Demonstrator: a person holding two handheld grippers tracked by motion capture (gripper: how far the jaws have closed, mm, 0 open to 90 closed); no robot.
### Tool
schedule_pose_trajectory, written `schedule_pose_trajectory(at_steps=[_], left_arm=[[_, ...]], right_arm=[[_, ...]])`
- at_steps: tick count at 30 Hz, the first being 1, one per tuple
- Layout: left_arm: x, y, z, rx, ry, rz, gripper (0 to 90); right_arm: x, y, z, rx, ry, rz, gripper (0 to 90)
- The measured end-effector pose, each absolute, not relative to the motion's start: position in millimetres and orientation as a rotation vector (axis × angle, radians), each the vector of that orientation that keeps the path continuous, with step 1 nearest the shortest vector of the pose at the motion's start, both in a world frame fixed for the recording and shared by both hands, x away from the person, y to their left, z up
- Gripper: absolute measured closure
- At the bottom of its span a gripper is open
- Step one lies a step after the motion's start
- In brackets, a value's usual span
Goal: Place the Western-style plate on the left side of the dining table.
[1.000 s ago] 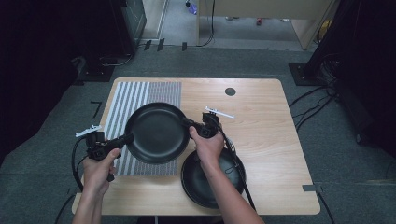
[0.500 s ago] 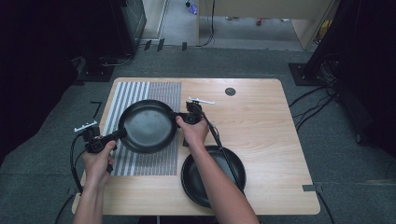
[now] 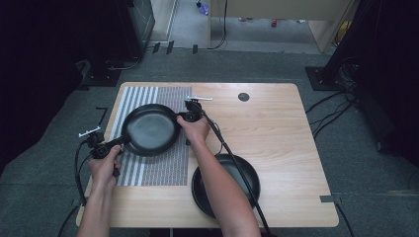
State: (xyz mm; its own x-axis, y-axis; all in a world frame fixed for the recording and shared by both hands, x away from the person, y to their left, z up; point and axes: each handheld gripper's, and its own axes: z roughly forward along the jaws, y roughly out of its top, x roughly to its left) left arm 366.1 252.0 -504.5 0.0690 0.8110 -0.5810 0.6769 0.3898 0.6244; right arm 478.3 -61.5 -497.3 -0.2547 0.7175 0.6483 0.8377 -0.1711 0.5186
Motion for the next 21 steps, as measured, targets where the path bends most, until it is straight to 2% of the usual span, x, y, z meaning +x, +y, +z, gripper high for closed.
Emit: schedule_pose_trajectory(at_steps=[12,21], left_arm=[[381.5,252.1,-514.0,1.290,1.695,0.164,75.5],[384.4,248.8,-516.5,1.319,1.706,0.160,74.8]], right_arm=[[504.1,-53.5,-503.1,-1.829,-1.976,-1.399,79.1],[509.0,-52.5,-509.3,-1.854,-1.986,-1.392,78.2]])
